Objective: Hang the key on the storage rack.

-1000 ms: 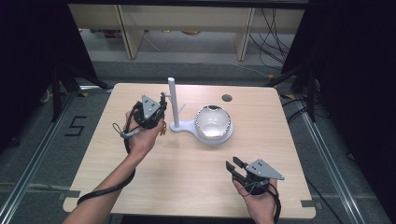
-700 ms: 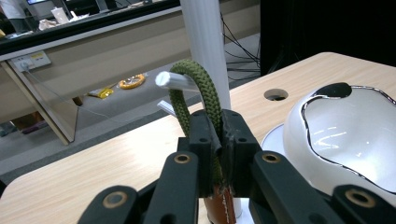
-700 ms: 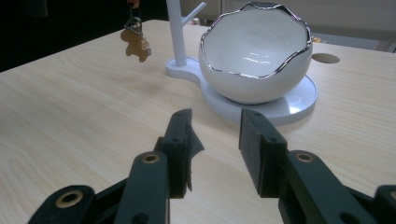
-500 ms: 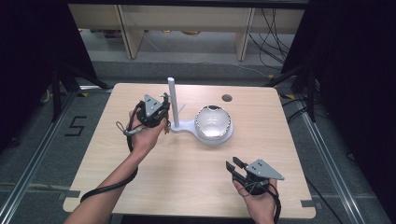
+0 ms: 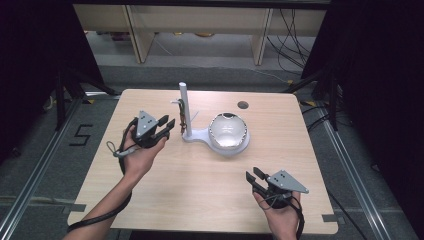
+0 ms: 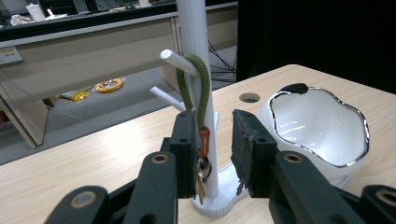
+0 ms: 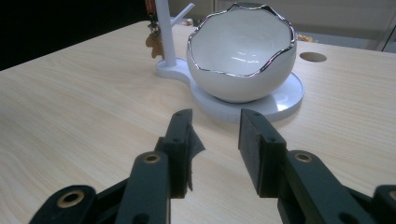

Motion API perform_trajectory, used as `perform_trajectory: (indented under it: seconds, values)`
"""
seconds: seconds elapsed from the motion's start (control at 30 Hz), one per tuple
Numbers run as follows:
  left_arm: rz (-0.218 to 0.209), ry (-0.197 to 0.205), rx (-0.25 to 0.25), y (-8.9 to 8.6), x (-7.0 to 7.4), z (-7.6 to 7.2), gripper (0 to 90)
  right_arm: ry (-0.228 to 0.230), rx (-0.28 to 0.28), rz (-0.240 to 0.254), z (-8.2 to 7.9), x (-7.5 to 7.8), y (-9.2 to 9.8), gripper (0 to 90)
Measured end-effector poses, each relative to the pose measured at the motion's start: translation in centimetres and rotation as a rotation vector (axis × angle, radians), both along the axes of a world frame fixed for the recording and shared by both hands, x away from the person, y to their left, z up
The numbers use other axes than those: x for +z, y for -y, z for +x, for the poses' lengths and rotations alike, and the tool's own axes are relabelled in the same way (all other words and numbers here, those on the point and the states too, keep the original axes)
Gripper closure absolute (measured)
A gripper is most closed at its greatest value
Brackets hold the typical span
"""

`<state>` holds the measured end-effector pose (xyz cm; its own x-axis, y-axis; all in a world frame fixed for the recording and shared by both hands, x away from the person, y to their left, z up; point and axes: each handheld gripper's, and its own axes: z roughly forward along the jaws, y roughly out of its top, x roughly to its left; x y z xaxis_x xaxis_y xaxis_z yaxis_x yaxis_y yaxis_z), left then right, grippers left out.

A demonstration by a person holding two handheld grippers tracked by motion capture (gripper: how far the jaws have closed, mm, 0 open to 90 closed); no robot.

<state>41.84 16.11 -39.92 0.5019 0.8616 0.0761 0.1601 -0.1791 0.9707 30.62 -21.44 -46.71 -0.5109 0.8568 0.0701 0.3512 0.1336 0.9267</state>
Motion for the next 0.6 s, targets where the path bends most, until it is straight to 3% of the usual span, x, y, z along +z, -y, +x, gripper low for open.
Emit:
perform_trajectory:
  seconds: [0.1,0.27,0.3,0.33,0.37,0.4,0.43,0.5,0.53,0.6]
  values:
    - [-0.003,0.000,-0.005,-1.0,-0.2,-1.0,67.9,-0.018,-0.010,0.014,-0.1,0.0,-0.1,65.5]
    - [-0.007,0.006,-0.011,-2.7,-1.2,-2.8,64.2,0.003,0.009,0.010,0.2,-0.3,0.2,65.4]
    - [-0.007,0.007,-0.009,-3.2,-1.6,-3.2,64.2,-0.013,-0.001,0.011,0.1,-0.2,0.2,65.4]
    - [-0.008,0.010,-0.007,-3.7,-2.2,-3.8,63.5,0.001,-0.003,-0.007,0.1,-0.3,0.4,65.4]
    - [-0.006,0.009,-0.002,-4.1,-2.7,-4.2,62.2,-0.025,-0.022,0.026,0.0,-0.4,0.3,65.3]
    - [-0.003,0.008,-0.001,-4.5,-3.1,-4.5,62.2,-0.025,-0.022,0.026,0.0,-0.4,0.3,65.3]
    - [-0.010,0.003,0.007,-5.1,-3.9,-5.1,60.7,-0.011,-0.014,0.000,0.2,-0.5,0.7,65.3]
    - [-0.011,0.002,0.037,-6.2,-5.6,-6.3,59.3,-0.003,-0.007,0.000,0.3,-0.7,0.8,65.1]
    - [-0.011,0.002,0.037,-6.2,-5.6,-6.3,58.3,-0.003,-0.007,0.000,0.3,-0.7,0.8,65.1]
    - [-0.005,0.000,0.059,-7.1,-7.3,-7.3,57.1,-0.028,-0.037,0.020,0.1,-0.9,0.7,64.9]
